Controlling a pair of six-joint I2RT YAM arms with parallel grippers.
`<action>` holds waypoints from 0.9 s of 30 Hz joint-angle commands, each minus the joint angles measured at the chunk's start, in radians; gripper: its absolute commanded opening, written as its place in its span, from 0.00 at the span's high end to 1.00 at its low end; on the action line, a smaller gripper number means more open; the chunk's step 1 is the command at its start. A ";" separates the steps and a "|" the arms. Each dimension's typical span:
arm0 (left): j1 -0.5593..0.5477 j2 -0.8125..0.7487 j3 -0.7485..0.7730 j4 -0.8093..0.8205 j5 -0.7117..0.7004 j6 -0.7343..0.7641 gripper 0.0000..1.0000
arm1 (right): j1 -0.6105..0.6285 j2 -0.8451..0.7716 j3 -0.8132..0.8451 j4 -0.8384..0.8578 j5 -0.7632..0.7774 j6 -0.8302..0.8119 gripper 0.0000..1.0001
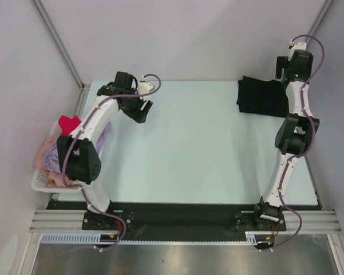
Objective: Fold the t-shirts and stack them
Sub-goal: Neatly place the folded tshirt to the corner
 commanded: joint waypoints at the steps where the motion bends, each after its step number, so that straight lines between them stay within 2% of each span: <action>1: 0.031 -0.150 -0.082 0.061 0.081 0.011 0.26 | 0.039 -0.205 -0.158 -0.130 -0.103 0.177 0.01; 4: 0.043 -0.201 -0.159 0.089 0.116 0.009 0.26 | 0.125 -0.281 -0.329 -0.120 -0.181 0.214 0.10; 5: 0.046 -0.208 -0.174 0.095 0.121 0.012 0.26 | 0.154 -0.311 -0.434 -0.085 -0.178 0.208 0.11; 7: 0.055 -0.225 -0.194 0.095 0.132 0.023 0.25 | 0.244 -0.307 -0.487 -0.071 -0.125 0.160 0.12; 11: 0.071 -0.247 -0.198 0.093 0.150 0.031 0.25 | 0.359 -0.197 -0.405 -0.133 0.151 0.104 0.20; 14: 0.081 -0.257 -0.202 0.087 0.162 0.031 0.25 | 0.378 -0.108 -0.318 -0.194 0.265 0.108 0.25; 16: 0.086 -0.259 -0.204 0.087 0.165 0.035 0.25 | 0.381 -0.066 -0.262 -0.213 0.282 0.108 0.29; 20: 0.091 -0.250 -0.204 0.093 0.173 0.028 0.25 | 0.393 -0.022 -0.274 -0.190 0.271 0.076 0.32; 23: 0.092 -0.236 -0.195 0.089 0.176 0.026 0.25 | 0.395 0.020 -0.264 -0.186 0.302 0.042 0.42; 24: 0.092 -0.230 -0.187 0.086 0.175 0.028 0.25 | 0.395 0.030 -0.257 -0.187 0.311 0.039 0.51; 26: 0.092 -0.230 -0.181 0.086 0.170 0.028 0.25 | 0.392 0.034 -0.262 -0.195 0.331 0.050 0.63; 27: 0.092 -0.231 -0.179 0.087 0.171 0.031 0.25 | 0.383 0.032 -0.266 -0.198 0.331 0.060 0.73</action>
